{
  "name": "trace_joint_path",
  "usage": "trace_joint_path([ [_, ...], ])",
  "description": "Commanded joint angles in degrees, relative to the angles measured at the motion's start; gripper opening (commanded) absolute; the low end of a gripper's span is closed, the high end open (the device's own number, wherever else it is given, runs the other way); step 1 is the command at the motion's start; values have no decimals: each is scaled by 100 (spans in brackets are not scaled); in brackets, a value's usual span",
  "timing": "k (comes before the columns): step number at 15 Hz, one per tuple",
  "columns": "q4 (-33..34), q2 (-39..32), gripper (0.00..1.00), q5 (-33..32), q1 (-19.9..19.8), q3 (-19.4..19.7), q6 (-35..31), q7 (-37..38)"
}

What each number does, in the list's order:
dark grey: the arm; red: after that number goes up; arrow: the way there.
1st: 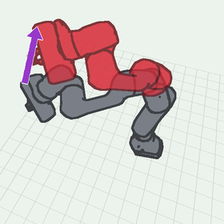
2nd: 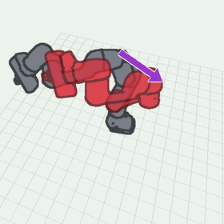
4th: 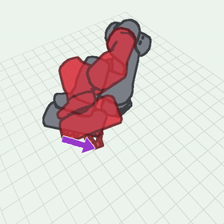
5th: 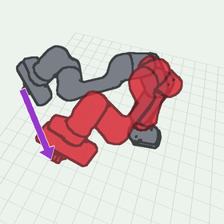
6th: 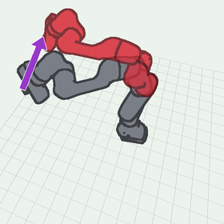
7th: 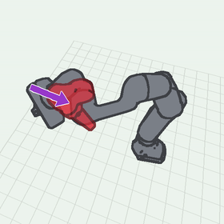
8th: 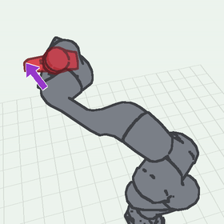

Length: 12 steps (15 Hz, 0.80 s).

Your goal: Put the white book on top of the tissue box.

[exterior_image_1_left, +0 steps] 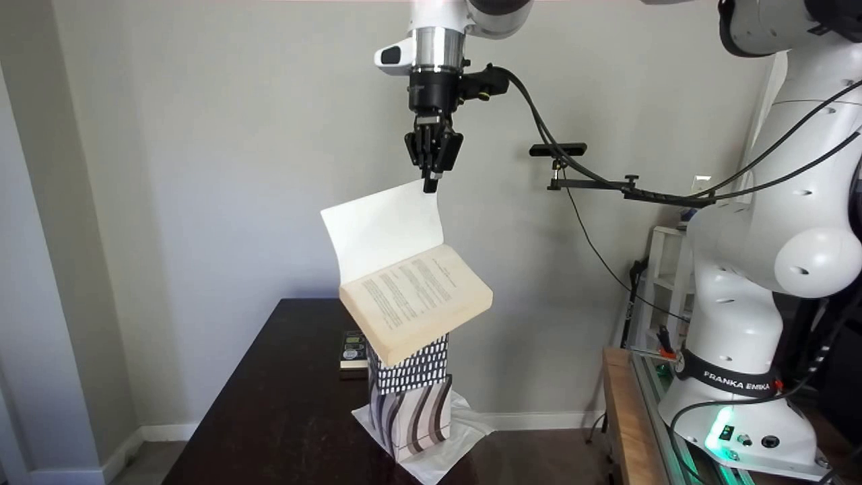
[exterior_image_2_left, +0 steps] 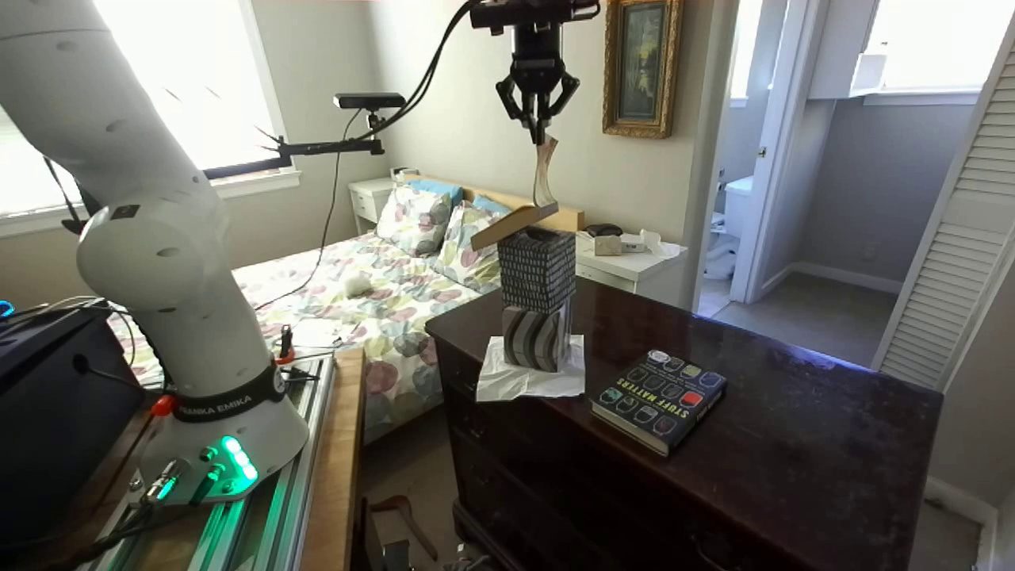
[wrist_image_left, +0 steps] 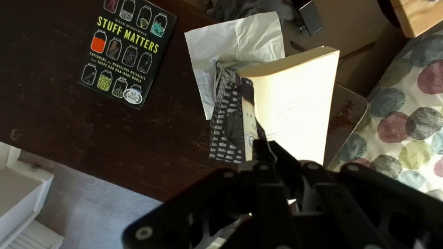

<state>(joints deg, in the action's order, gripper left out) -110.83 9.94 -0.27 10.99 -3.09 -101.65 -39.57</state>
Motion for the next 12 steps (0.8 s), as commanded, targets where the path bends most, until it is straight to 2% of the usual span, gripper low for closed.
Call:
trace_joint_path([
  [1,64,-121,1,-245,-129,-96,-93,111],
  [12,24,-428,1,-648,-178,-147,-486,131],
])
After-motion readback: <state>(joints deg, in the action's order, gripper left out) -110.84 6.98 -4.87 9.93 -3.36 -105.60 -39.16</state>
